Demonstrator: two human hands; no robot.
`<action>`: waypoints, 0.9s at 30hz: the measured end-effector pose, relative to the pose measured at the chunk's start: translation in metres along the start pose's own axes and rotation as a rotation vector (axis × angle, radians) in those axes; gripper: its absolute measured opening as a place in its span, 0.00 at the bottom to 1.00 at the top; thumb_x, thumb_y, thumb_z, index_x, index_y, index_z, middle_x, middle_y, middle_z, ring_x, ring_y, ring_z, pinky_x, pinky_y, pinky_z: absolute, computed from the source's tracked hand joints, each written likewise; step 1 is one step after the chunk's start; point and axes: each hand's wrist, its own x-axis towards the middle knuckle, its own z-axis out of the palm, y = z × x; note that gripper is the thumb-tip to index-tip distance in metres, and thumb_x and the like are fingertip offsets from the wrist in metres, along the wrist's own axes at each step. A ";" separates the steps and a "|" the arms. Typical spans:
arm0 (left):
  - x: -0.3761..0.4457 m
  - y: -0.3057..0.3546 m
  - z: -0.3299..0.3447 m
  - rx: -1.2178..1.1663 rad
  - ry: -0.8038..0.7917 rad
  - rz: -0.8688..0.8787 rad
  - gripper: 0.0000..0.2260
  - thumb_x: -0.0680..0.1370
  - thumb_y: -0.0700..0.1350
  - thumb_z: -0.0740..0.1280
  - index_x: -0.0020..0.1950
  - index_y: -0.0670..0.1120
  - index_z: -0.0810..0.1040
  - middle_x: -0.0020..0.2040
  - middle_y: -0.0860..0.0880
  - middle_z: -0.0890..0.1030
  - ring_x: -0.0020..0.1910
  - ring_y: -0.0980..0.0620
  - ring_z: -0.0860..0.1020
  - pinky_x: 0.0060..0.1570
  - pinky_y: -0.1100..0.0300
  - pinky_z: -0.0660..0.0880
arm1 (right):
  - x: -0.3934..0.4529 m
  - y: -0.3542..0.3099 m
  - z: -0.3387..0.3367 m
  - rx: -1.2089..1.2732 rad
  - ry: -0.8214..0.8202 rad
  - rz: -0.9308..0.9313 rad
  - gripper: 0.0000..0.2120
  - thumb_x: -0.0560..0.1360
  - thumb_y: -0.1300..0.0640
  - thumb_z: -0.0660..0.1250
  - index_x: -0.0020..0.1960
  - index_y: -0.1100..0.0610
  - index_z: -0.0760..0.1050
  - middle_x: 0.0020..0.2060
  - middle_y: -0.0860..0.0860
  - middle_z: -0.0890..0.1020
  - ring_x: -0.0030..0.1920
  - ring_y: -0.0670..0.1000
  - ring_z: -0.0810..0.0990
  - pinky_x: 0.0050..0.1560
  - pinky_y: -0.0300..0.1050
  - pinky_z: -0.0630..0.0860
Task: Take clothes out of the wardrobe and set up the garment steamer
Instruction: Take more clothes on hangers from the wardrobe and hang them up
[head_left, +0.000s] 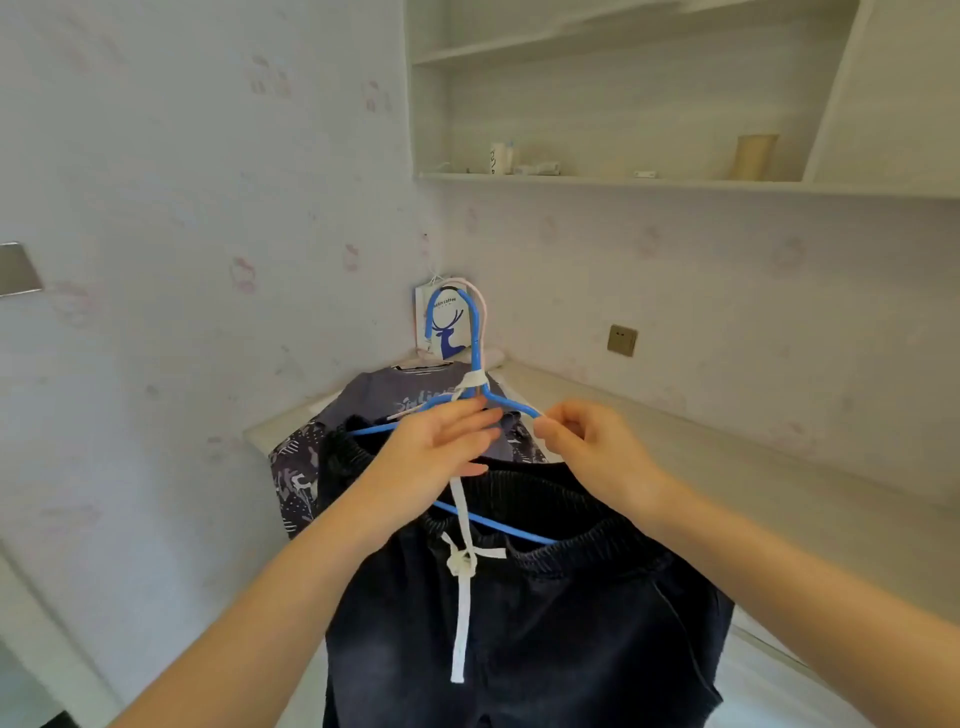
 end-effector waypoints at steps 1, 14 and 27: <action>0.001 -0.004 -0.020 0.010 0.069 0.006 0.13 0.79 0.37 0.64 0.62 0.49 0.77 0.54 0.51 0.84 0.53 0.54 0.82 0.50 0.59 0.80 | 0.009 -0.002 0.005 0.011 -0.004 0.007 0.10 0.78 0.54 0.64 0.38 0.50 0.76 0.41 0.60 0.82 0.45 0.60 0.80 0.48 0.52 0.76; 0.056 -0.079 -0.174 0.881 0.158 0.164 0.26 0.75 0.62 0.63 0.71 0.55 0.68 0.64 0.57 0.73 0.64 0.57 0.70 0.66 0.55 0.68 | 0.081 -0.012 0.061 0.179 -0.102 0.036 0.09 0.77 0.56 0.65 0.39 0.54 0.78 0.31 0.44 0.78 0.35 0.42 0.74 0.43 0.37 0.70; 0.110 -0.107 -0.201 0.724 0.338 0.317 0.08 0.78 0.55 0.60 0.44 0.54 0.74 0.37 0.56 0.75 0.34 0.53 0.72 0.34 0.56 0.69 | 0.152 -0.014 0.074 -0.518 0.056 -0.297 0.08 0.79 0.48 0.61 0.45 0.50 0.73 0.36 0.45 0.75 0.36 0.46 0.73 0.34 0.38 0.68</action>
